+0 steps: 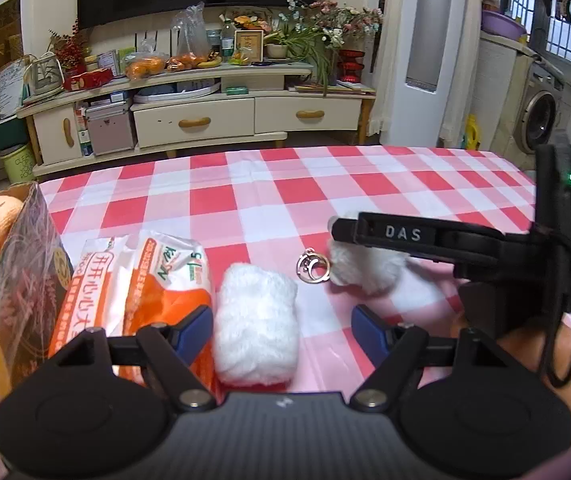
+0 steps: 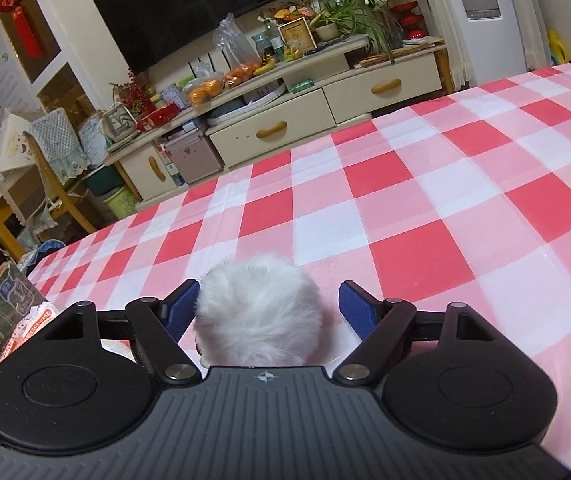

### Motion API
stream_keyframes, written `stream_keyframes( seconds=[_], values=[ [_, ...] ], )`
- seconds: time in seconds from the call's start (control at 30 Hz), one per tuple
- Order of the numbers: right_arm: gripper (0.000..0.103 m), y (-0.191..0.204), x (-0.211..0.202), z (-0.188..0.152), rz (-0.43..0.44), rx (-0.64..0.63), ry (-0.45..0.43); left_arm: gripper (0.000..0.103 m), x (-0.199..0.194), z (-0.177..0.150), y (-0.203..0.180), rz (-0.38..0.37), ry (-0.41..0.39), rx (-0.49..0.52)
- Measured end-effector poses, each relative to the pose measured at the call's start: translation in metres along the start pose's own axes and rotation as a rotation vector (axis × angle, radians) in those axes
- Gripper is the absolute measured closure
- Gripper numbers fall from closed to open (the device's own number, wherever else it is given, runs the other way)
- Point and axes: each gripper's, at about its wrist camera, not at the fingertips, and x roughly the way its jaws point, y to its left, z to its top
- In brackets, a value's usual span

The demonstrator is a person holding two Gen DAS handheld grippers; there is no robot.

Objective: Organize soft objects
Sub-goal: 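Grasp the white fuzzy roll with the left tool while the right tool grasps the white pom-pom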

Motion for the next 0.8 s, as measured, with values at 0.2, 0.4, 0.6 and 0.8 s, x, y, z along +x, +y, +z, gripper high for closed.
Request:
stream_keyframes(
  seconds=[0.2, 0.4, 0.6, 0.8],
  values=[
    [0.024, 0.005, 0.002, -0.002, 0.009, -0.049, 0.026, 0.030, 0.013, 0.002, 0.000, 0.014, 0.023, -0.026],
    [0.036, 0.005, -0.002, -0.002, -0.008, -0.103, 0.044, 0.030, 0.023, 0.001, 0.000, -0.003, 0.054, -0.071],
    [0.038, -0.009, -0.012, 0.000, -0.045, -0.101, 0.035, 0.031, 0.032, -0.003, -0.010, -0.043, 0.090, -0.096],
    [0.037, -0.022, -0.021, 0.000, -0.073, -0.086, 0.023, 0.030, 0.037, -0.001, -0.008, 0.014, 0.082, -0.097]
  ],
)
